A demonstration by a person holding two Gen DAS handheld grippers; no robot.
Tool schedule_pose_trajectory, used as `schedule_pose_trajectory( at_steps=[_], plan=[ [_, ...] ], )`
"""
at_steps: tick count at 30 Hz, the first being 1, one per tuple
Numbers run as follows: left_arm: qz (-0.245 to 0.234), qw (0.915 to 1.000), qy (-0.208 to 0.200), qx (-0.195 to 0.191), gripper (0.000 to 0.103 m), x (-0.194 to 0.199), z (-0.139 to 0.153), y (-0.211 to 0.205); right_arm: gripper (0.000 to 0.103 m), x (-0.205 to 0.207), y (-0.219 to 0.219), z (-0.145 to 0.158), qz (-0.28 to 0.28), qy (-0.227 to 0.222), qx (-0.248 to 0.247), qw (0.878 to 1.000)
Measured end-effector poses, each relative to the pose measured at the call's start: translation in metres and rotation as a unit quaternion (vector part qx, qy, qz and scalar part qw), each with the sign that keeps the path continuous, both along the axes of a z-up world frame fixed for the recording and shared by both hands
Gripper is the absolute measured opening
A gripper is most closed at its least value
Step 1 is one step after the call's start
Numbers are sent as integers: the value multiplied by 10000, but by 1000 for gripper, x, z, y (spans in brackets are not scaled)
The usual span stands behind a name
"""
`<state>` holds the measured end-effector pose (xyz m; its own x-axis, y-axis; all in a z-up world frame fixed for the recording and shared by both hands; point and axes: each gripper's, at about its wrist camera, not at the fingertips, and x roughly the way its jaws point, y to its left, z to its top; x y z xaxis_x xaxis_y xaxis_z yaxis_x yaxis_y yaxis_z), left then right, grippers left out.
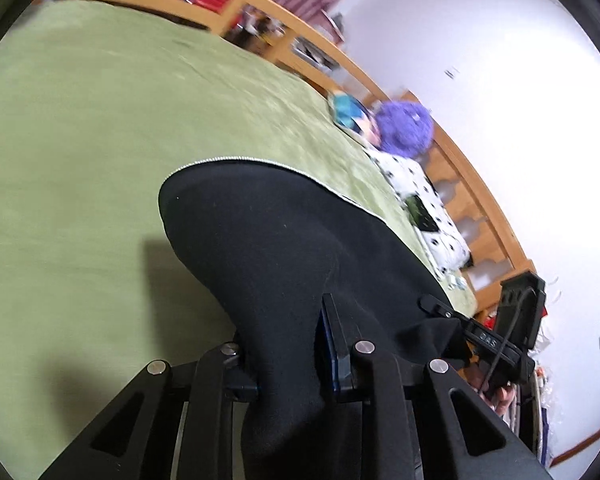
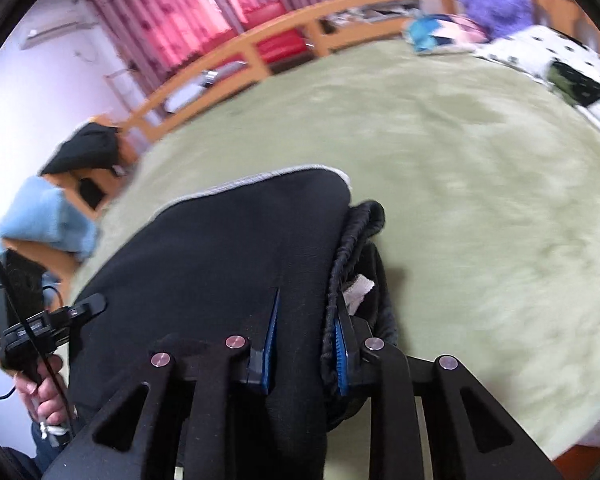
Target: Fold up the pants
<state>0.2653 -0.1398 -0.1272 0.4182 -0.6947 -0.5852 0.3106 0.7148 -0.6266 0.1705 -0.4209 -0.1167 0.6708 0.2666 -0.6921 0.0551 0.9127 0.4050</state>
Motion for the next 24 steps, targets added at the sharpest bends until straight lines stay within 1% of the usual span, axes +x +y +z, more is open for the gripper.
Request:
schedule_pose_trajectory(
  at_steps=[1, 2, 3, 4, 5, 6, 7, 9, 10, 11, 12, 13, 14, 15, 16, 17, 18, 19, 20, 21, 23, 24],
  plan=[
    [110, 9999, -130, 22, 21, -1, 6, 22, 23, 2, 15, 1, 50, -54, 77, 9999],
    [181, 9994, -255, 162, 21, -3, 13, 43, 23, 4, 34, 3, 127, -120, 151, 9997],
    [210, 9990, -294, 266, 21, -3, 16, 54, 23, 8, 54, 2, 193, -167, 216, 9994],
    [269, 9986, -306, 326, 21, -3, 20, 73, 23, 9, 66, 2, 214, -174, 285, 9992],
    [334, 9983, -313, 360, 21, -4, 20, 94, 23, 15, 88, -3, 313, -176, 403, 9985],
    [354, 9980, -319, 416, 21, -5, 18, 105, 23, 17, 99, -6, 353, -171, 424, 9983],
    [374, 9974, -284, 554, 21, -5, 12, 122, 23, 22, 114, -12, 411, -119, 442, 9981],
    [476, 9963, 49, 708, 24, -2, -16, 147, 24, 33, 142, -33, 572, 168, 384, 9975],
    [480, 9947, 303, 859, 26, 0, -34, 155, 27, 40, 158, -49, 649, 459, 228, 9966],
    [464, 9913, 628, 1055, 27, 1, -51, 164, 29, 44, 169, -63, 664, 733, 0, 9951],
    [403, 9886, 908, 1130, 29, -1, -67, 169, 39, 45, 175, -71, 612, 862, -317, 9939],
    [376, 9897, 919, 1029, 34, -9, -75, 175, 45, 42, 179, -72, 622, 879, -481, 9930],
    [468, 9900, 693, 1133, 37, -19, -72, 179, 45, 36, 180, -69, 652, 841, -573, 9927],
    [592, 9867, 466, 1441, 38, -29, -64, 180, 45, 29, 180, -63, 597, 772, -676, 9929],
    [686, 9814, 251, 1777, 39, -35, -53, 178, 45, 19, 180, -50, 435, 611, -909, 9930],
    [762, 9764, -35, 2019, 41, -43, -39, 176, 45, 14, 180, -42, 385, 485, -1009, 9930],
    [824, 9761, -239, 1998, 51, -50, -25, 173, 45, 8, 181, -31, 346, 297, -1107, 9928],
    [884, 9779, -407, 1852, 60, -54, -14, 172, 45, 4, 185, -20, 327, 125, -1176, 9924],
    [888, 9807, -523, 1659, 61, -56, -4, 169, 45, -1, 192, -9, 371, -92, -1204, 9920],
    [823, 9838, -593, 1476, 62, -57, 2, 165, 45, -5, 199, -4, 449, -195, -1181, 9918],
    [710, 9878, -685, 1204, 62, -57, 12, 143, 45, -13, 218, -2, 792, -421, -1137, 9895],
    [667, 9881, -749, 1162, 62, -56, 12, 130, 45, -13, 226, -6, 976, -451, -1173, 9873]
  ],
)
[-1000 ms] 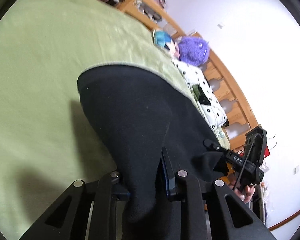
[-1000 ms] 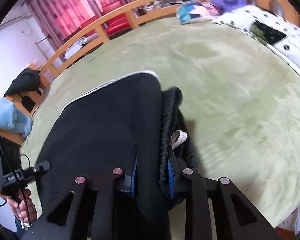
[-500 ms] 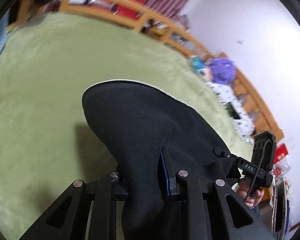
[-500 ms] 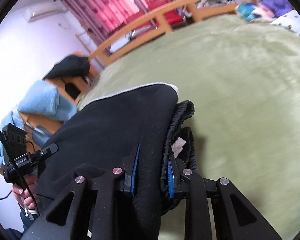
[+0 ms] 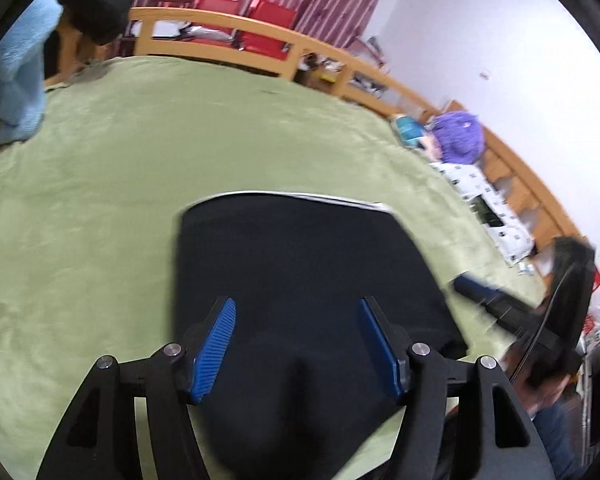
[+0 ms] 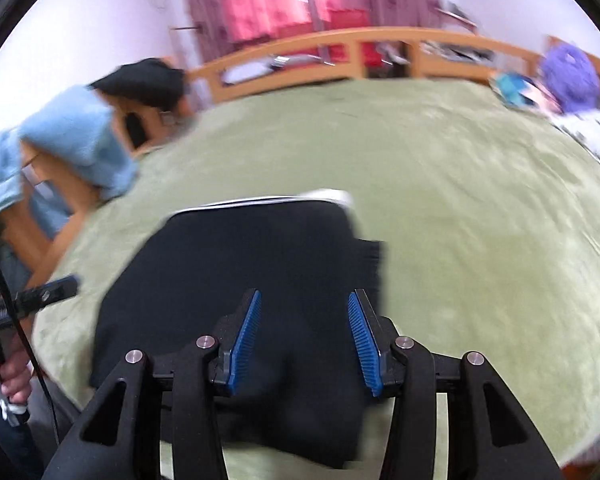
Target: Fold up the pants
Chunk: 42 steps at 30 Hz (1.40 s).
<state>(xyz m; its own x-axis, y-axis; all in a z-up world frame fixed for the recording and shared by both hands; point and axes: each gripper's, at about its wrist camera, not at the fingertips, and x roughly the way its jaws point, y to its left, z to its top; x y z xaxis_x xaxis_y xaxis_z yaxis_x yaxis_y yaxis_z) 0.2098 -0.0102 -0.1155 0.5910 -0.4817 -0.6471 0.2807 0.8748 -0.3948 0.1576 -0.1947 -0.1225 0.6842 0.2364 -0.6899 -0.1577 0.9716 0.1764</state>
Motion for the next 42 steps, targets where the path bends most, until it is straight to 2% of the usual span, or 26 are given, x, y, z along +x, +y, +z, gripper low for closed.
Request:
schedule_pose_trajectory(
  at_steps=[1, 2, 4, 5, 7, 9, 13, 16, 20, 22, 27, 29, 31, 33, 35, 36, 37, 39, 42],
  plan=[
    [-54, 9999, -64, 71, 63, 1, -5, -13, 45, -1, 10, -7, 187, 31, -26, 9998],
    [-20, 9995, 9, 311, 63, -1, -15, -20, 45, -3, 17, -19, 433, 149, -3, 9990],
    [-52, 9964, 363, 760, 63, -3, -44, -38, 44, -7, 23, -47, 657, 616, -160, 9958],
    [-106, 9946, 516, 900, 62, -8, -60, -39, 44, -14, 25, -65, 741, 745, -410, 9936],
    [-144, 9931, 318, 1116, 61, -28, -77, -37, 43, -32, 27, -76, 876, 552, -696, 9922],
    [-233, 9924, 38, 1208, 61, -50, -74, -30, 43, -46, 25, -78, 990, 495, -792, 9907],
    [-189, 9943, 226, 1027, 61, -50, -63, -21, 43, -52, 14, -75, 932, 557, -663, 9919],
    [-45, 9972, 379, 637, 62, -45, -51, -4, 43, -57, 3, -61, 832, 475, -787, 9923],
    [235, 9986, 176, 433, 62, -24, -28, 18, 45, -53, -20, -23, 585, 34, -704, 9958],
    [369, 9984, 137, 406, 63, -1, -22, 20, 51, -39, -27, -10, 396, -180, -662, 9969],
    [628, 9976, 98, 280, 63, 64, -10, 16, 52, 31, -32, 3, 104, -313, -440, 9985],
    [648, 9977, 44, 188, 64, 88, -11, 12, 52, 62, -26, -1, 147, -252, -191, 9994],
    [699, 9968, 113, 368, 65, 98, -23, 8, 52, 85, -18, -8, 214, -221, -112, 9995],
    [740, 9952, 223, 599, 65, 115, -44, 2, 51, 101, -13, -25, 287, -83, -253, 9992],
    [815, 9931, 327, 779, 65, 124, -63, 1, 49, 117, -11, -51, 182, 274, -512, 9981],
    [846, 9929, 348, 757, 68, 128, -72, 6, 41, 123, -14, -61, 56, 366, -720, 9967],
    [834, 9939, 379, 613, 69, 130, -75, 10, 38, 129, -14, -64, 39, 377, -744, 9965],
    [978, 9937, 464, 299, 69, 135, -80, 23, 38, 136, -22, -68, -36, 450, -598, 9972],
    [1110, 9908, 762, 152, 76, 148, -95, 32, 38, 146, -32, -78, -188, 585, -456, 9971]
  ],
)
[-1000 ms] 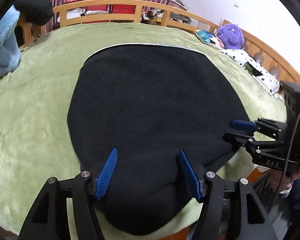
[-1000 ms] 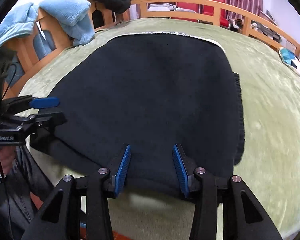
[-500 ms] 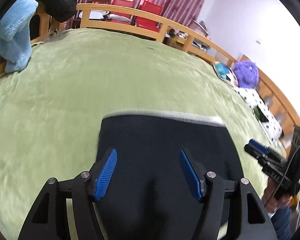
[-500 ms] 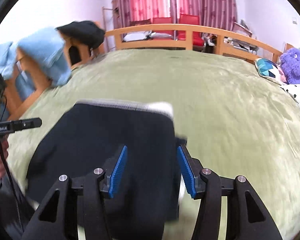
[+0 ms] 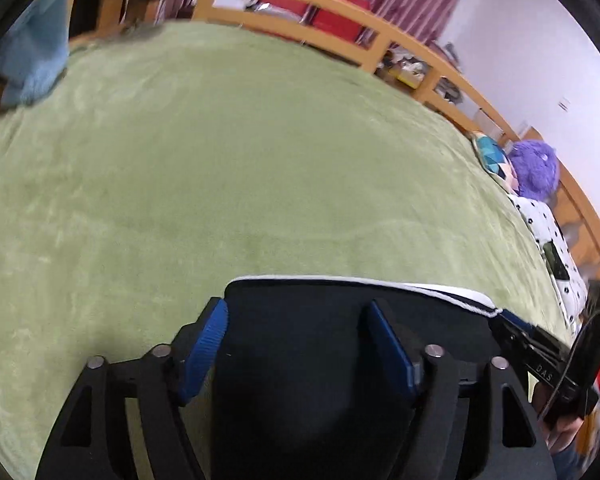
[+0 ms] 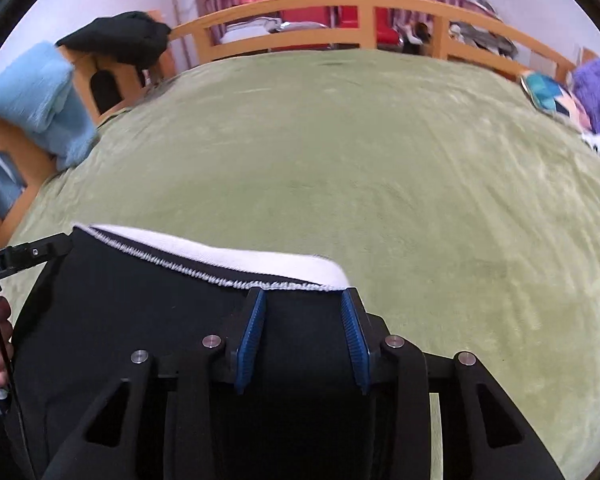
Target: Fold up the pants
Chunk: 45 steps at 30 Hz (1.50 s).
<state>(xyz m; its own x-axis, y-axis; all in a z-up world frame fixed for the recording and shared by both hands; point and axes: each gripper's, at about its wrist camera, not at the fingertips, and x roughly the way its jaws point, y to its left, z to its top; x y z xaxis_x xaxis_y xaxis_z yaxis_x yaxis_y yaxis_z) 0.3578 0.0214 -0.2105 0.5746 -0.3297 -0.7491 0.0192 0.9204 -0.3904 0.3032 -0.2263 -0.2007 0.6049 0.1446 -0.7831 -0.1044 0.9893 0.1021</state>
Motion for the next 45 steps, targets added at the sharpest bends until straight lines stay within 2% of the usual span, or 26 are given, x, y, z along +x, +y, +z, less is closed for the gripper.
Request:
schedule_pose_trajectory(
  at_steps=[2, 4, 5, 8, 10, 13, 15, 17, 19, 20, 22, 24, 29, 33, 38, 40, 43, 44, 45],
  plan=[
    [9, 9998, 44, -203, 76, -1, -5, 3, 38, 3, -10, -2, -129, 84, 233, 9996],
    [13, 9998, -16, -198, 75, -8, -1, 5, 48, 4, -20, -3, -300, 146, 405, 9986],
    [15, 9999, -4, -148, 74, -13, 5, 5, 48, -1, -27, 0, -420, 117, 574, 9974],
    [-89, 9999, -48, -108, 72, -33, 22, 12, 48, -23, -33, 21, -762, -121, 429, 9961],
    [-152, 9998, -130, -60, 72, -52, 36, 13, 47, -43, -29, 36, -739, -306, 319, 9963],
    [-343, 9990, -277, 29, 73, -89, 50, 8, 47, -77, -18, 48, -433, -381, 461, 9973],
    [-473, 9985, -263, 33, 73, -122, 46, 2, 47, -101, -5, 43, -251, -258, 351, 9987],
    [-613, 9978, -169, 211, 73, -145, 36, -8, 47, -123, 5, 27, -148, -66, 95, 9998],
    [-676, 9947, 26, 776, 74, -169, 13, -19, 47, -143, 11, 15, -161, -91, -303, 9994],
    [-595, 9940, 112, 914, 74, -179, 0, -20, 47, -153, 15, 14, -197, -163, -601, 9979],
    [-362, 9981, 83, 487, 74, -192, -4, -7, 51, -164, 18, 15, -296, -175, -923, 9951],
    [-226, 9993, 248, 172, 74, -196, -1, 5, 53, -170, 13, 16, -411, -24, -778, 9961],
    [-71, 9990, 61, 429, 73, -211, 26, 8, 53, -188, 2, 29, -699, 29, -623, 9956],
    [-77, 9985, -147, 518, 74, -222, 53, 0, 53, -211, 0, 48, -860, -30, -288, 9959],
    [-151, 9959, -632, 631, 75, -240, 108, -20, 54, -233, 0, 90, -1023, -361, -170, 9940],
    [-124, 9940, -844, 689, 83, -248, 126, -28, 57, -239, 0, 104, -1068, -451, -116, 9932],
    [-159, 9902, -1128, 809, 85, -261, 149, -40, 60, -255, 2, 128, -1021, -609, -111, 9929],
    [-174, 9894, -1178, 833, 85, -266, 153, -43, 62, -258, 2, 132, -1025, -627, -134, 9927],
    [-179, 9890, -1206, 840, 85, -270, 156, -45, 70, -262, 2, 136, -1054, -636, -164, 9923]
  ],
)
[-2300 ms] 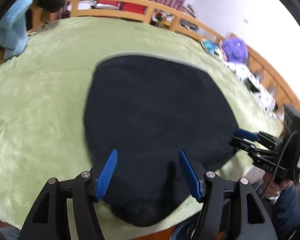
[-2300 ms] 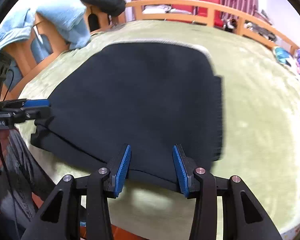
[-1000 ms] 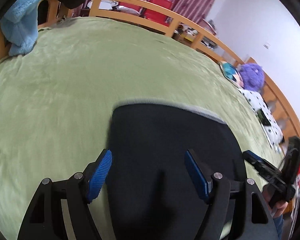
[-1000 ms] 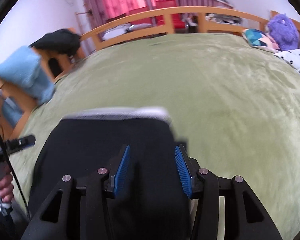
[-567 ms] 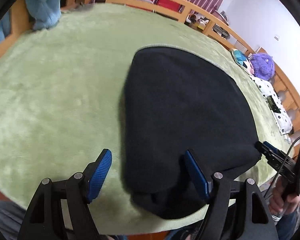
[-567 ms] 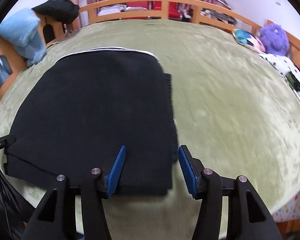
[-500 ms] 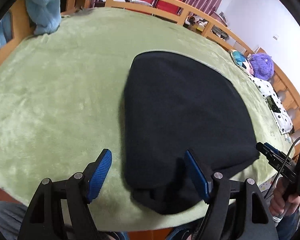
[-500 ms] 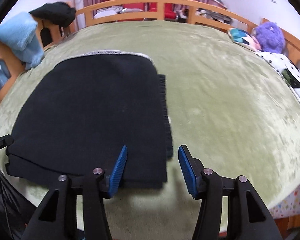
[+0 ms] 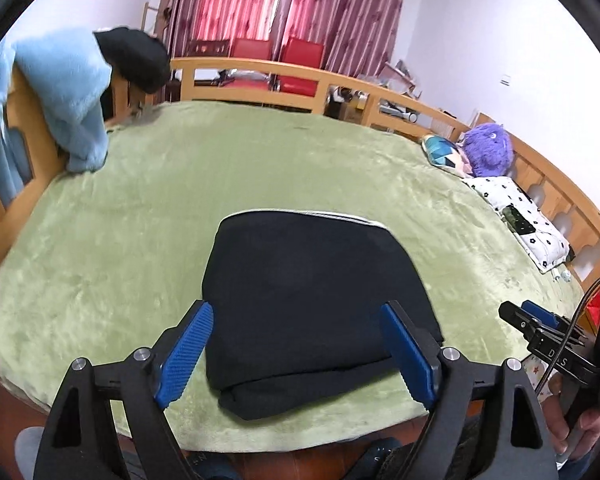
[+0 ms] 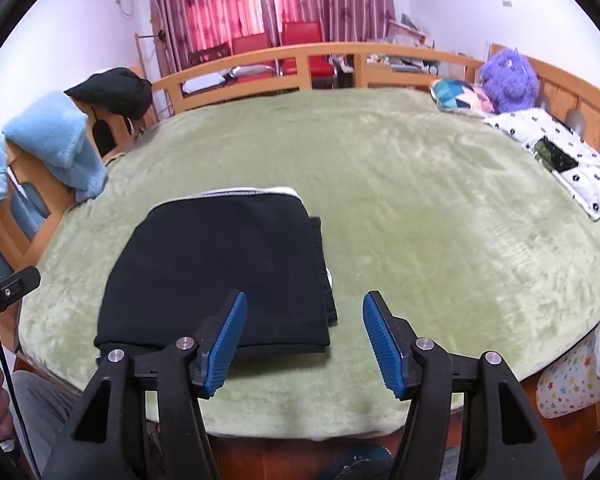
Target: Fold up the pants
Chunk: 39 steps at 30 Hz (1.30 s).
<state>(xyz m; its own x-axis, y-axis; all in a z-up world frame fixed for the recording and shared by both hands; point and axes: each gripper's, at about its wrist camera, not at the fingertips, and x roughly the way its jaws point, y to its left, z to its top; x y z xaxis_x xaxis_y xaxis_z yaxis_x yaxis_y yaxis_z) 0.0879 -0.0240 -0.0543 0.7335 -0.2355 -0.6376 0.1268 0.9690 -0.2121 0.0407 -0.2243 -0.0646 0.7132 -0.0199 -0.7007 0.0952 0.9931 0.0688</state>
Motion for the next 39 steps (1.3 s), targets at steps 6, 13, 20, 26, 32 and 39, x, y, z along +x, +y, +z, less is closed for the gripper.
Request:
schedule_pose_trajectory(
  at_steps=[6, 13, 20, 26, 32, 39],
  plan=[
    [-7, 9999, -106, 2, 85, -19, 13, -10, 93, -25, -1, 21, -78, -185, -167, 9997],
    [-15, 9998, -171, 57, 85, -30, 20, -18, 100, -40, 2, 33, -161, -314, -303, 9989],
    [18, 9997, -228, 109, 91, -36, 26, -19, 100, -45, -1, 36, -187, -361, -274, 9988],
    [46, 9997, -216, 93, 91, -37, 27, -17, 100, -47, 0, 38, -185, -347, -324, 9987],
    [62, 9998, -207, 44, 91, -37, 27, -10, 100, -48, 0, 40, -210, -346, -342, 9986],
    [60, 9998, -193, 29, 91, -37, 26, -8, 100, -48, 2, 42, -239, -346, -373, 9984]
  ],
)
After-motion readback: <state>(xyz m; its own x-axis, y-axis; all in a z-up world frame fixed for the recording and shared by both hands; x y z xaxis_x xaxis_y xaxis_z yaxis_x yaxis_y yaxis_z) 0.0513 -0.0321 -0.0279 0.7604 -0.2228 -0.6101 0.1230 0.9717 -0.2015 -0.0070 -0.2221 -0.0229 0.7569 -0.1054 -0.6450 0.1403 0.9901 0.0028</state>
